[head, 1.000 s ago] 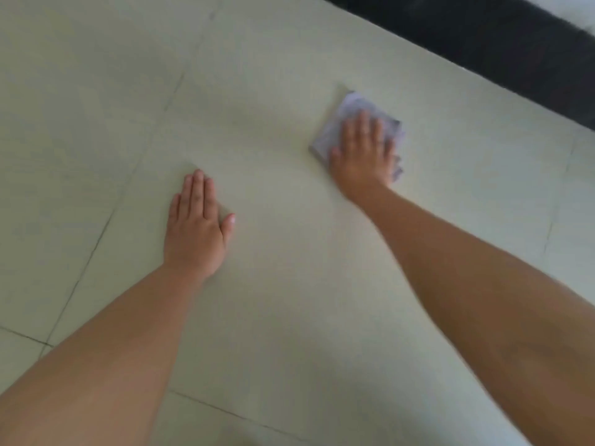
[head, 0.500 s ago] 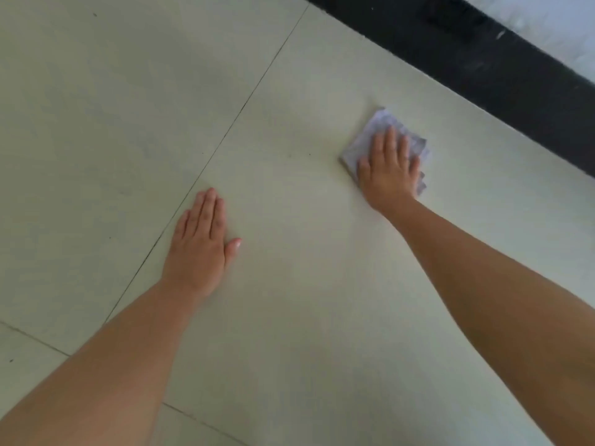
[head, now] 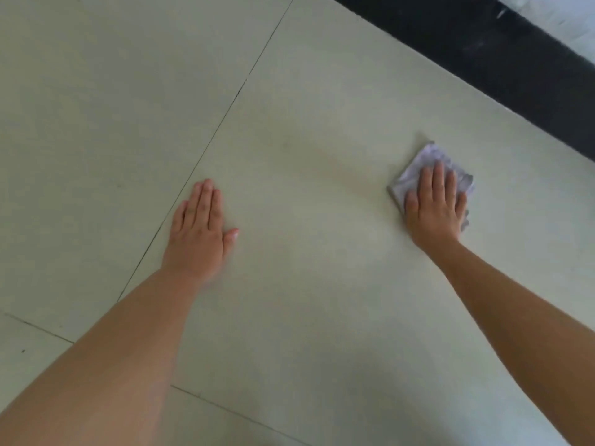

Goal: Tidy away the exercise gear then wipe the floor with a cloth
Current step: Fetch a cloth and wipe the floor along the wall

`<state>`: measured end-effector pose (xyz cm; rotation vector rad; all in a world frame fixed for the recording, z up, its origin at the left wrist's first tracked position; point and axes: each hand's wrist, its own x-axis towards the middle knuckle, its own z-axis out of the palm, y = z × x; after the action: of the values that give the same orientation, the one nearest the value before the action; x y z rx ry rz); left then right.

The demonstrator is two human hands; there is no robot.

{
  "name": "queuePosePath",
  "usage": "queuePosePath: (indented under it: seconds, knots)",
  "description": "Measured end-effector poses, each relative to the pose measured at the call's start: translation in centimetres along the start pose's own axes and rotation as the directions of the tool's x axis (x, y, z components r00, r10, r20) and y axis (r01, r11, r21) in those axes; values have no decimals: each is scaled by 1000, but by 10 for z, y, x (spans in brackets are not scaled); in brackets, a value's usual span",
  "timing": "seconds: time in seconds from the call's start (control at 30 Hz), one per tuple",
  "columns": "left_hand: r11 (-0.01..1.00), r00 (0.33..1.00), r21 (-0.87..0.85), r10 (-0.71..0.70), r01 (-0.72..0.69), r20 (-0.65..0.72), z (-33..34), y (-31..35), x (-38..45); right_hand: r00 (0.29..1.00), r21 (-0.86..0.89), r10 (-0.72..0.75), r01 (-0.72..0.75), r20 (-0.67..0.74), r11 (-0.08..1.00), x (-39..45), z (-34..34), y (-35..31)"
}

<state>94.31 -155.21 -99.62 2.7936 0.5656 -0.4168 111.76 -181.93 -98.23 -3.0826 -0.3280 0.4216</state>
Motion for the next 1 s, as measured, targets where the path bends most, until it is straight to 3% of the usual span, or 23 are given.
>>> queuePosePath:
  seconds: [0.03, 0.07, 0.2, 0.27, 0.43, 0.5, 0.6, 0.67, 0.73, 0.8, 0.87, 0.93, 1.0]
  knots:
    - [1000, 1000, -6, -7, 7, 23, 0, -1, 0, 995, 71, 89, -91, 39, 993, 25, -7, -24]
    - [1000, 999, -14, -15, 15, 41, -2, -1, 0, 995, 88, 71, -77, 75, 993, 40, -10, -50]
    - [999, 995, -32, -41, 44, 89, -7, 2, 0, 932, 70, -334, 327, 144, 943, -21, 24, -124]
    - [998, 992, -13, -63, 65, 110, -10, 5, -1, 865, 40, -500, 499, 49, 866, -98, 54, -121]
    - [996, 987, 42, -89, 84, 136, -14, 11, -3, 743, 78, -660, 655, 111, 751, -210, 82, -48]
    - [993, 989, 43, -112, 109, 94, -16, 19, -6, 797, -13, -582, 592, 162, 806, -200, 74, -12]
    - [978, 979, -52, -202, 202, 12, -15, 24, -22, 948, -59, -296, 304, 117, 951, -155, 49, 7]
    - [963, 967, -92, -253, 253, 9, -14, 14, -43, 965, 0, -110, 113, 237, 994, -122, 30, -25]
    - [946, 953, -130, -302, 297, -17, -9, -6, -71, 945, 68, -197, 186, 259, 980, -102, 27, -84]
    - [930, 939, -161, -342, 332, -38, -6, -24, -100, 858, 122, -429, 412, 281, 903, -108, 27, -140]
    - [924, 939, -179, -344, 337, -9, -3, -37, -122, 716, 141, -649, 636, 259, 758, -141, 47, -174]
    - [917, 943, -219, -328, 333, 58, -1, -37, -133, 627, 23, -754, 766, 196, 643, -188, 66, -173]
    - [929, 961, -245, -266, 276, 76, 1, -26, -133, 522, 15, -805, 836, 282, 548, -225, 76, -137]
